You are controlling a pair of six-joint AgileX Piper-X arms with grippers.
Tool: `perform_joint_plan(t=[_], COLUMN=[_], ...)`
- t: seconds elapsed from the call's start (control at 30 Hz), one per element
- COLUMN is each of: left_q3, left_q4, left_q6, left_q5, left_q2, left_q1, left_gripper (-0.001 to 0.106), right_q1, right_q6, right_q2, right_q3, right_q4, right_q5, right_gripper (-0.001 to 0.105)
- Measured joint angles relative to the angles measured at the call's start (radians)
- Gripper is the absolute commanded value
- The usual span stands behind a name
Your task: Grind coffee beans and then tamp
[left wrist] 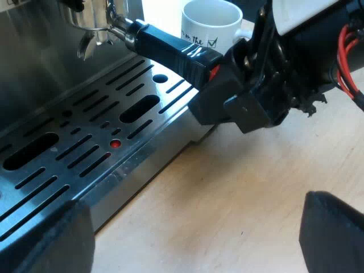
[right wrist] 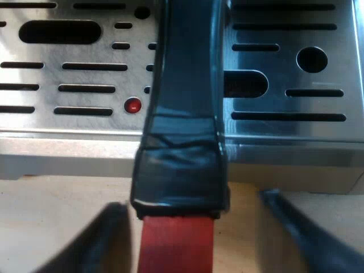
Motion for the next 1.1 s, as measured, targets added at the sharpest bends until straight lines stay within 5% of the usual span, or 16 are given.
perform_joint_plan(t=[0.37, 1.1], left_q3=[0.000, 0.000], left_q4=[0.000, 0.000], left_q6=[0.000, 0.000], left_q5=[0.000, 0.000], left_q2=[0.000, 0.000], left_q1=[0.000, 0.000], left_gripper=[0.086, 0.086], right_q1=[-0.003, -0.003], right_q6=[0.007, -0.001], right_q2=[0.000, 0.000], right_q3=[0.000, 0.000], right_q4=[0.015, 0.015], right_q5=[0.004, 0.004], right_gripper=[0.001, 0.000])
